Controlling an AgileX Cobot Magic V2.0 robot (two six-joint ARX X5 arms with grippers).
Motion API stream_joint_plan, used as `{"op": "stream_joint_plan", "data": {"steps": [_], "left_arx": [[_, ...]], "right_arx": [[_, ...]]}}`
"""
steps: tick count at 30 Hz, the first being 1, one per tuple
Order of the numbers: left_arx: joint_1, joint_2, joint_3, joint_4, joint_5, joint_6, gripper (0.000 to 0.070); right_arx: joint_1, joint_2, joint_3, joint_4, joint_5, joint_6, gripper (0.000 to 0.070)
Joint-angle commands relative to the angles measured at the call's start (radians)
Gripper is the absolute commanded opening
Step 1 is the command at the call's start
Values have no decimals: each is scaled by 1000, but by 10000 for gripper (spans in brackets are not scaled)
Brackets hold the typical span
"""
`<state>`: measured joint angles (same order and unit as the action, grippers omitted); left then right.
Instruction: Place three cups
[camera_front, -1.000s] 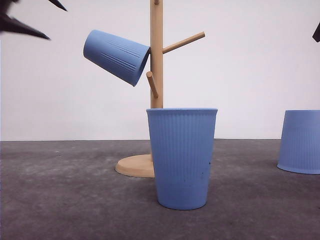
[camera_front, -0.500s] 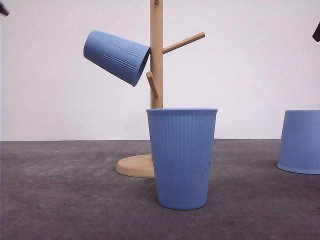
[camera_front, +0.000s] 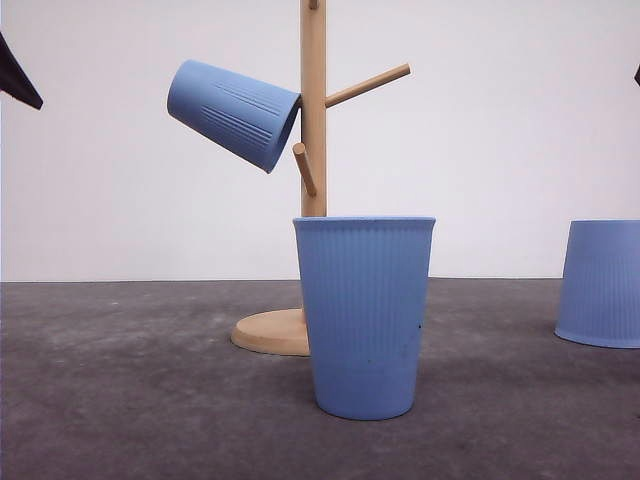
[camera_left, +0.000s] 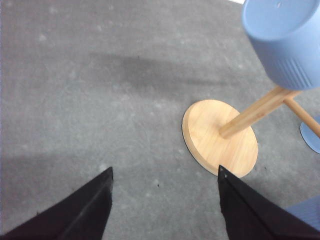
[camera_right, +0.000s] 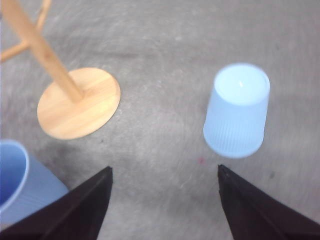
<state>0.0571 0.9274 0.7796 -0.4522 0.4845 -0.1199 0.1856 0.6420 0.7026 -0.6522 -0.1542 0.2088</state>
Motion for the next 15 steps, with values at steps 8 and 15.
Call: {"op": "stream_joint_plan", "data": {"steps": [8, 15], "left_arx": [[-14, 1, 10, 26, 9, -33, 380], [-20, 1, 10, 25, 13, -51, 380]], "right_arx": [[-115, 301, 195, -151, -50, 23, 432], [-170, 562, 357, -163, -106, -112, 528]]}}
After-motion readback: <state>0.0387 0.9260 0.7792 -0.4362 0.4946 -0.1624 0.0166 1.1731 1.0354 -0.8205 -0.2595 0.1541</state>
